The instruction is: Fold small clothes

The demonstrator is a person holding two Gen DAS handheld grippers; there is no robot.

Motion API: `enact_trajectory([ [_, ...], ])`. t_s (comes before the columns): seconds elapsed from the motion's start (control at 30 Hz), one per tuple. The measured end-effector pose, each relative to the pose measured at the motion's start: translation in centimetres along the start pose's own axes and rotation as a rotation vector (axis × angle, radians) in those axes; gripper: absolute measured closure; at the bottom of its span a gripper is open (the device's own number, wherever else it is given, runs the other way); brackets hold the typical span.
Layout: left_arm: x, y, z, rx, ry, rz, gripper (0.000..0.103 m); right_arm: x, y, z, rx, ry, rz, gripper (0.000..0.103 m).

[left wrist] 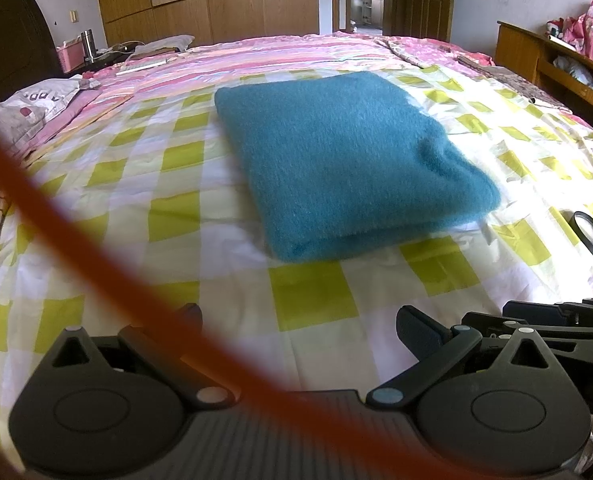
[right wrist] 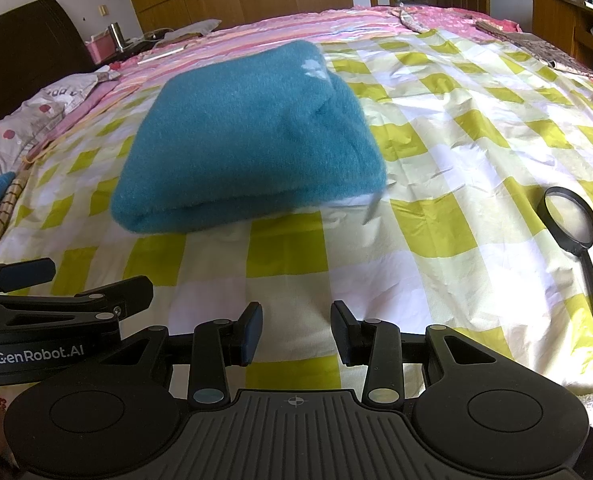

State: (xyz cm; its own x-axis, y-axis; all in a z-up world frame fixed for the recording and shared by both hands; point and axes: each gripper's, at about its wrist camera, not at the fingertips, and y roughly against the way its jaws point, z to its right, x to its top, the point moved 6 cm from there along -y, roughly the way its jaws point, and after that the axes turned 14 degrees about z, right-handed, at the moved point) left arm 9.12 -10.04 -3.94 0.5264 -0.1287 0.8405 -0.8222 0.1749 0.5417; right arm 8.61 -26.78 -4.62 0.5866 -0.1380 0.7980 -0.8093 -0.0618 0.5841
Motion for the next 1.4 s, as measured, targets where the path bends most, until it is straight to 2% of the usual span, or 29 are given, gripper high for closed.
enact_trajectory([
  [1.4,0.24,0.17,0.02,-0.002,0.003,0.001,0.0,0.14,0.0,0.1,-0.002,0.003,0.001,0.065],
])
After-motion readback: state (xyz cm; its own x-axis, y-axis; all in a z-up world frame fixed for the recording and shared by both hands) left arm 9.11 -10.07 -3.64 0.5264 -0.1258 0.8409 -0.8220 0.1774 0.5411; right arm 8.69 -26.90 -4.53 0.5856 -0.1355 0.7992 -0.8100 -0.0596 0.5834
